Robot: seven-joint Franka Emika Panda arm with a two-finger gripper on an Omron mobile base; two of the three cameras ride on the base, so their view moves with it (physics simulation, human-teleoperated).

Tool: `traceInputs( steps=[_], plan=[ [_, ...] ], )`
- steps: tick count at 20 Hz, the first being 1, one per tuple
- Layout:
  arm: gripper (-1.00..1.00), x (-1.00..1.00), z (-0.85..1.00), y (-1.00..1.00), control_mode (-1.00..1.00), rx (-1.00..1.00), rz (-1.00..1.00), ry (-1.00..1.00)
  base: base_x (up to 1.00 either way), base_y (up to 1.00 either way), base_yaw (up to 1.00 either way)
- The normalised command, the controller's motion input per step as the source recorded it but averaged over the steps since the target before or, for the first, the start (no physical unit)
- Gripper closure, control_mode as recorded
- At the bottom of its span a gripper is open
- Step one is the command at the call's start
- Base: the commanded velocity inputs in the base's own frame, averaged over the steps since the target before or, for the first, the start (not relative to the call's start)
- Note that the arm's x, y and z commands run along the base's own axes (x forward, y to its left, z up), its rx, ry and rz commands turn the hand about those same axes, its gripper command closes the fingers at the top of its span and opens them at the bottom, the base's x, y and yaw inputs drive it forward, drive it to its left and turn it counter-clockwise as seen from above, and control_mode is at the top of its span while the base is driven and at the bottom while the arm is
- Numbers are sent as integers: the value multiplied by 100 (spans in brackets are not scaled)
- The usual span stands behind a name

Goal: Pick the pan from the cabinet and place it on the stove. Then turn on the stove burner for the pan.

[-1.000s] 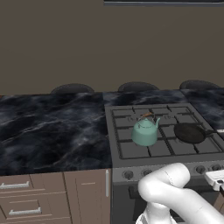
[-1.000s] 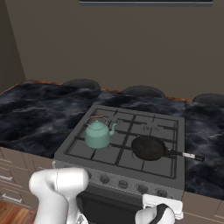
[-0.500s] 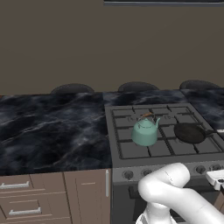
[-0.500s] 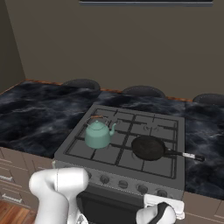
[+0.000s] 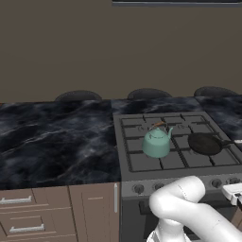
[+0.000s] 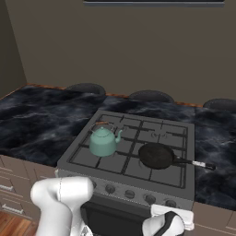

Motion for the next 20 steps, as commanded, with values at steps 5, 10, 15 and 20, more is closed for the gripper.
traceInputs(
  steps=[5, 10, 15, 20],
  plan=[
    [100, 0, -23, 23, -100, -12, 0, 3, 0, 0, 0],
    [100, 0, -17, 14, -100, -9, 0, 8, 0, 0, 0],
    [100, 0, -5, 1, -100, -18, 0, 6, 0, 0, 0],
    [100, -2, 0, 0, -100, -31, 0, 0, 0, 0, 0]
  ],
)
